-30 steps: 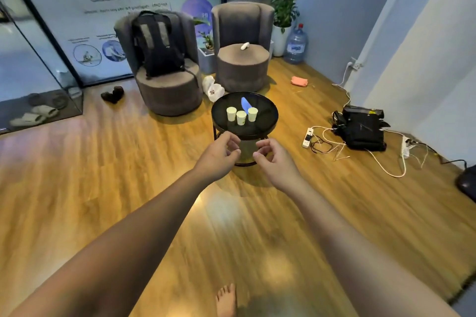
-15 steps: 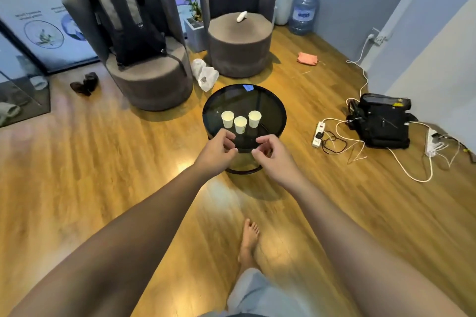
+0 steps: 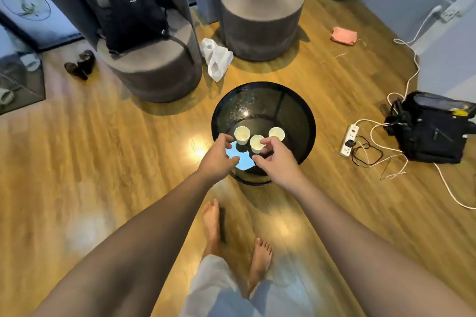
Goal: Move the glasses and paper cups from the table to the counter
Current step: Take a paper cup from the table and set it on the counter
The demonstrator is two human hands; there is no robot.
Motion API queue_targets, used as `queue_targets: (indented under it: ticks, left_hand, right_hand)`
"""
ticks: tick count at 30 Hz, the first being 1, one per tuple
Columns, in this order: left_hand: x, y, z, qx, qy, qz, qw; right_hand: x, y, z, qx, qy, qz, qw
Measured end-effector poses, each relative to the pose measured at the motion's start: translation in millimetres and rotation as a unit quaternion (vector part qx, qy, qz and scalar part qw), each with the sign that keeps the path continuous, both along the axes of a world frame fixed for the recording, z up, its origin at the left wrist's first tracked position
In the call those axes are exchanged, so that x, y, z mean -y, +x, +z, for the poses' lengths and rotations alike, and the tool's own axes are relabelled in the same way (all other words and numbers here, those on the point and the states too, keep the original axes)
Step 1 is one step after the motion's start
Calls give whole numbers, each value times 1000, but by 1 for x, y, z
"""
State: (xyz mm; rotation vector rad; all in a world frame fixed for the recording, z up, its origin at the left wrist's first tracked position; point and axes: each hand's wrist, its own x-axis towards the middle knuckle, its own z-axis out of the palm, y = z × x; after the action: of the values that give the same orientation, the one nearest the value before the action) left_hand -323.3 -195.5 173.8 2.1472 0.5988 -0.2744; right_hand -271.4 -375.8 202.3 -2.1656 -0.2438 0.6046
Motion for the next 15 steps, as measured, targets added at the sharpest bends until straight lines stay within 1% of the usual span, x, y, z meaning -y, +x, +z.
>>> queue_targets:
  ticks: [3, 8, 12, 15]
  left_hand:
    - [-24, 36, -41, -19, -5, 3, 1000]
    - [-59, 86, -122, -57, -41, -25, 997]
    - [-77, 116, -179, -91, -45, -65, 993]
    - [-87, 135, -213, -115, -43, -76, 990]
  right_hand:
    - [-25, 34, -38, -3, -30, 8, 1000]
    - [-58, 78, -119, 26, -104, 16, 994]
    - [-81, 108, -177, 67, -202, 39, 976]
    - [-99, 127, -208, 91, -267, 46, 958]
